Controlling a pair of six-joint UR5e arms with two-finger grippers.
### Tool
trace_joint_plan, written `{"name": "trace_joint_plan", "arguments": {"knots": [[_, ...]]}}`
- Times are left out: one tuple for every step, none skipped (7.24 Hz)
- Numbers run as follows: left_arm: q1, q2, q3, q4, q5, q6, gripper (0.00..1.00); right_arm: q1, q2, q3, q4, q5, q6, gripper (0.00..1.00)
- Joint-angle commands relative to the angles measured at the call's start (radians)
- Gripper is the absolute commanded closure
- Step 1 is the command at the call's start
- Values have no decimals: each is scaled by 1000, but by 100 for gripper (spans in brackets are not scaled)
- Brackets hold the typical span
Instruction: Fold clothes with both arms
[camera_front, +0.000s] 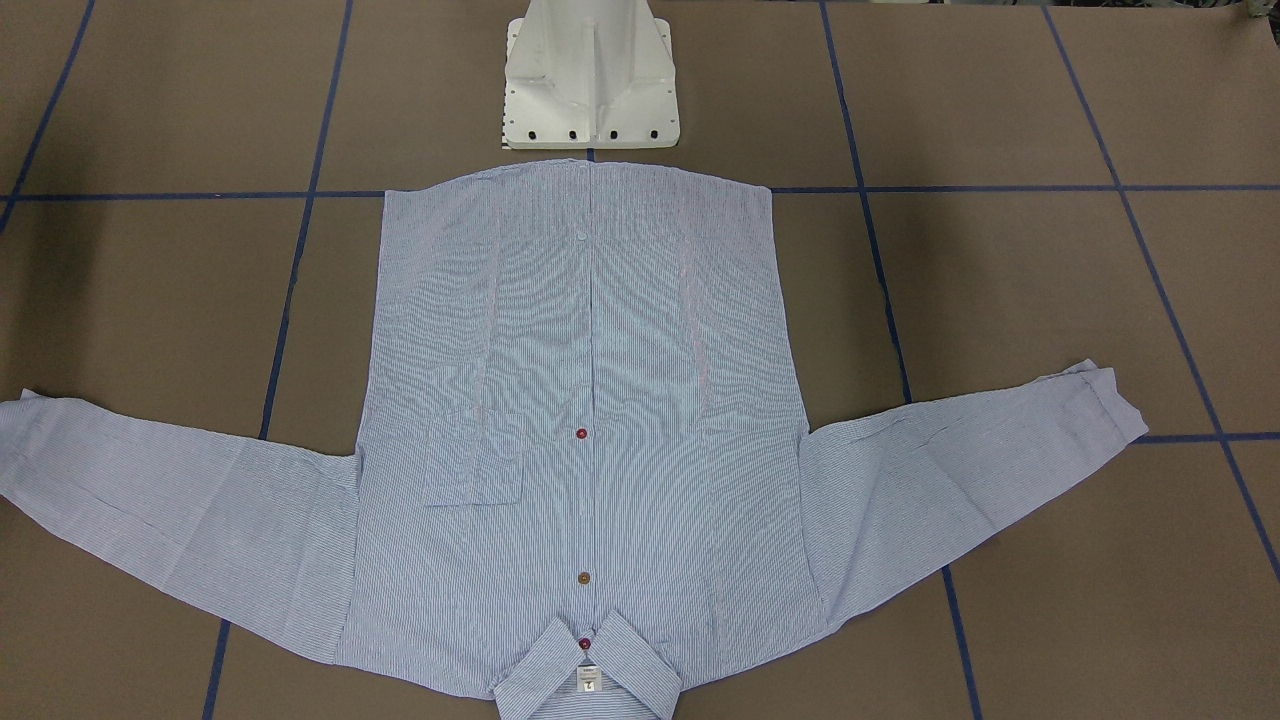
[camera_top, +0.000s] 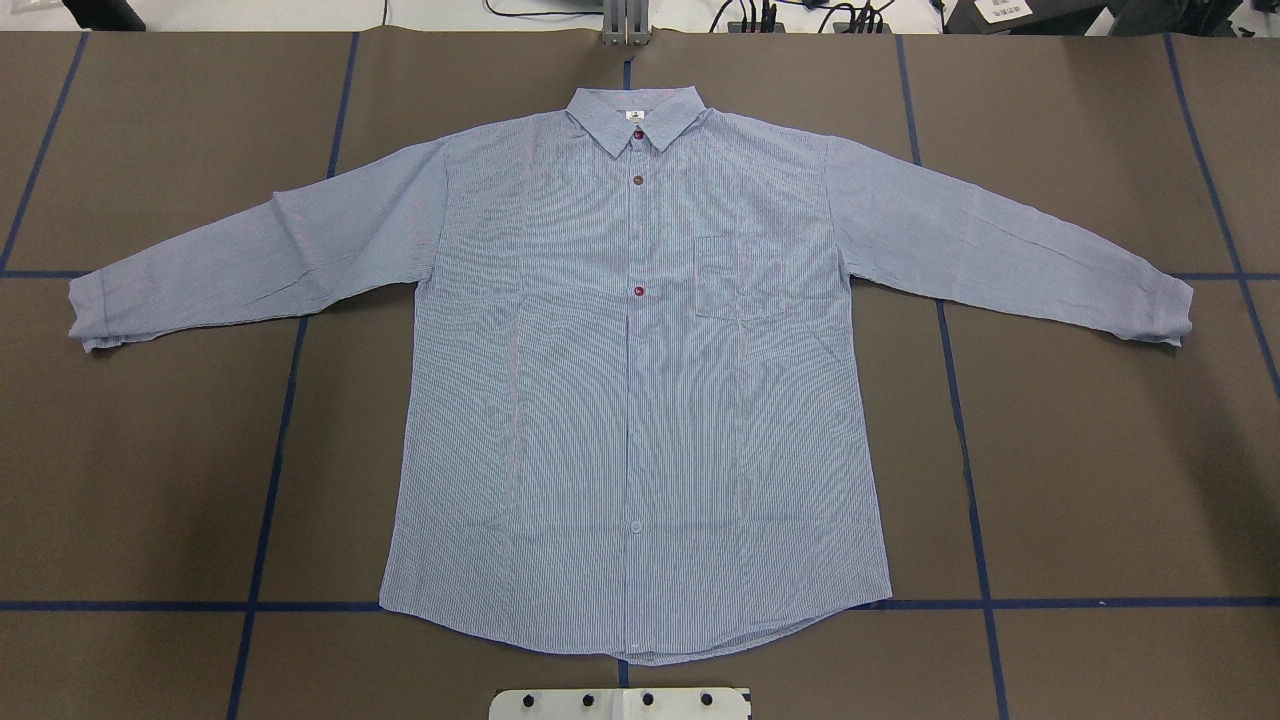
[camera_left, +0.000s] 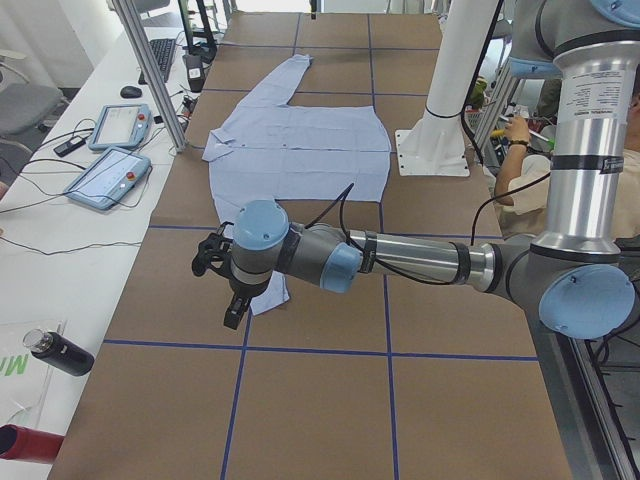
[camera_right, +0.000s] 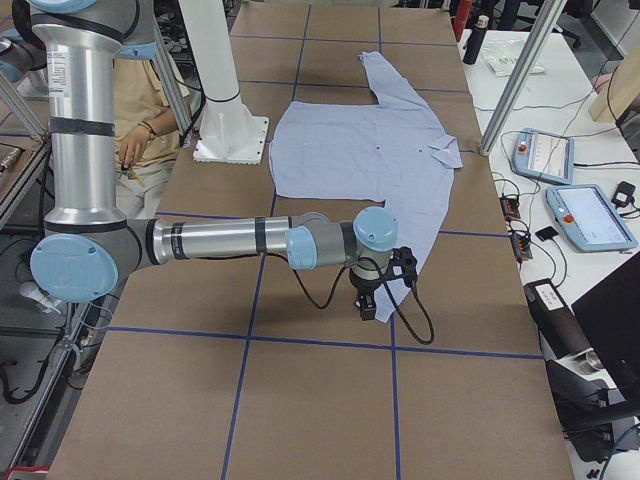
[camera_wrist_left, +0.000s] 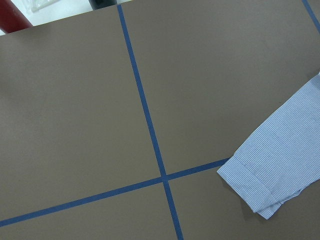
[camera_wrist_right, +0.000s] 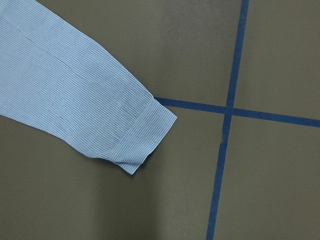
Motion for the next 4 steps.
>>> {"name": "trace_joint_plan", "arguments": {"knots": [[2,42,9,-82,3,13,0,0,0,-1,0,0,0,0],[2,52,9,-100,1,13,0,0,0,1,0,0,0,0],[2,52,9,-100,1,16,0,0,0,1,0,0,0,0],[2,52,9,-100,1,15,0,0,0,1,0,0,-2,0]]}}
